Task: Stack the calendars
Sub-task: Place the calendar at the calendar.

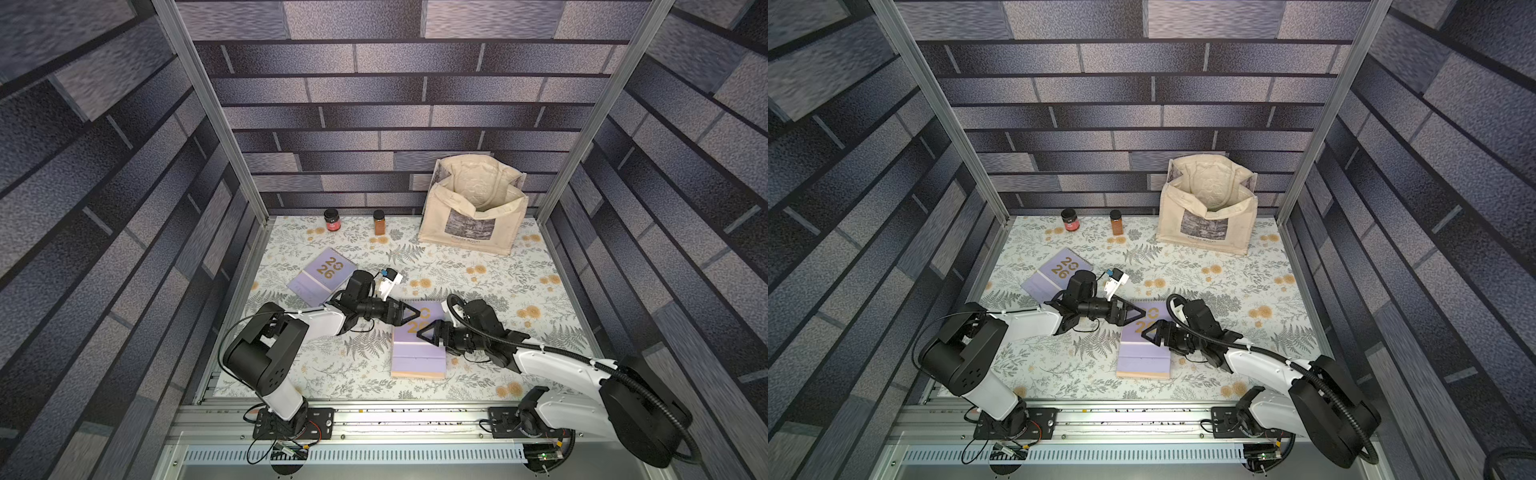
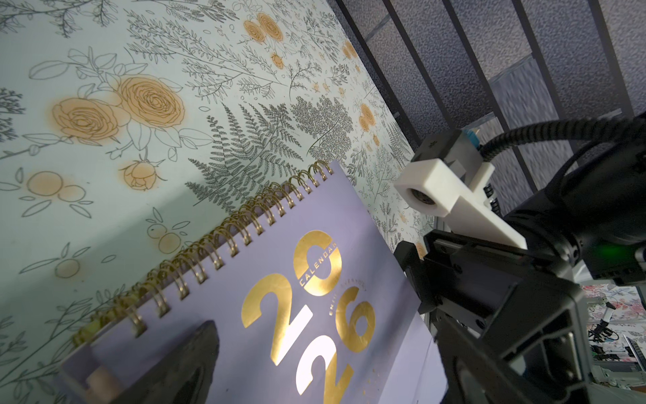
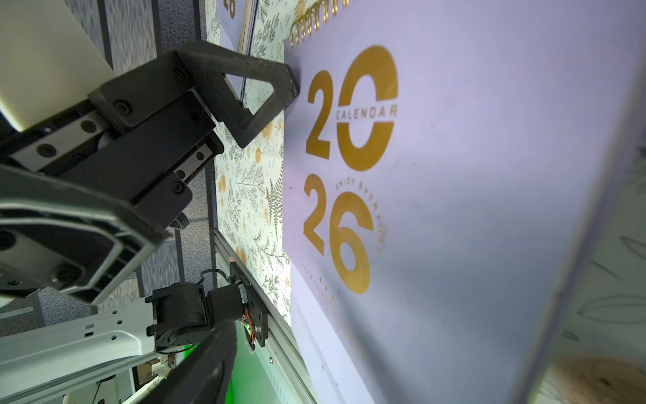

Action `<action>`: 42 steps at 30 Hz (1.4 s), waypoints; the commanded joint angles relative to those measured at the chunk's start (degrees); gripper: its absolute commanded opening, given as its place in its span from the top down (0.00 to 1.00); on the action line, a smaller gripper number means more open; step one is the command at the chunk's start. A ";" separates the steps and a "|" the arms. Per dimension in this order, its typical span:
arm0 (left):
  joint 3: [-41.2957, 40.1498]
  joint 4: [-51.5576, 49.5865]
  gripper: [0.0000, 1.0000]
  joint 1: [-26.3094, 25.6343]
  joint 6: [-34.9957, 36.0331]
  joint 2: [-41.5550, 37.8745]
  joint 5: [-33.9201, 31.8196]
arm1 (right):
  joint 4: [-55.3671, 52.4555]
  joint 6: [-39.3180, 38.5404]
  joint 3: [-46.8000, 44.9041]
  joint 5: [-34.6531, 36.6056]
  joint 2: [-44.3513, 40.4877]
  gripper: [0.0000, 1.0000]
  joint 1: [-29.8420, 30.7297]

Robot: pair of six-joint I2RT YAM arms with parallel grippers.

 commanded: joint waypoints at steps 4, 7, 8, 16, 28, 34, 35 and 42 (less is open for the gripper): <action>0.00 -2.78 0.00 -0.37 -0.25 1.53 -1.77 | -17.84 -4.29 2.39 8.25 -3.17 0.05 -0.01; 0.26 -2.88 0.00 -0.37 -0.26 1.79 -1.78 | -21.04 -4.93 3.03 10.05 -4.16 0.01 -0.05; 0.35 -2.93 0.00 -0.37 -0.26 1.77 -1.78 | -21.79 -5.15 3.21 10.53 -4.45 0.00 -0.03; 1.68 -3.92 0.00 -0.29 -0.29 -0.29 -3.01 | -30.85 -10.15 8.99 15.13 -4.33 0.00 -0.19; 1.79 -11.57 0.00 5.29 2.14 -13.53 -16.72 | -35.64 -14.92 19.35 16.88 3.79 0.00 -0.63; -1.14 -13.07 0.00 7.27 2.20 -16.81 -17.26 | -35.61 -15.78 21.67 18.09 7.64 0.00 -0.85; -1.51 -13.23 0.00 7.36 2.20 -17.02 -17.30 | -35.48 -16.04 22.19 17.70 8.47 0.00 -0.83; -3.33 -13.08 0.00 7.88 1.69 -17.75 -17.87 | -34.64 -17.62 25.33 15.33 12.02 0.00 -0.86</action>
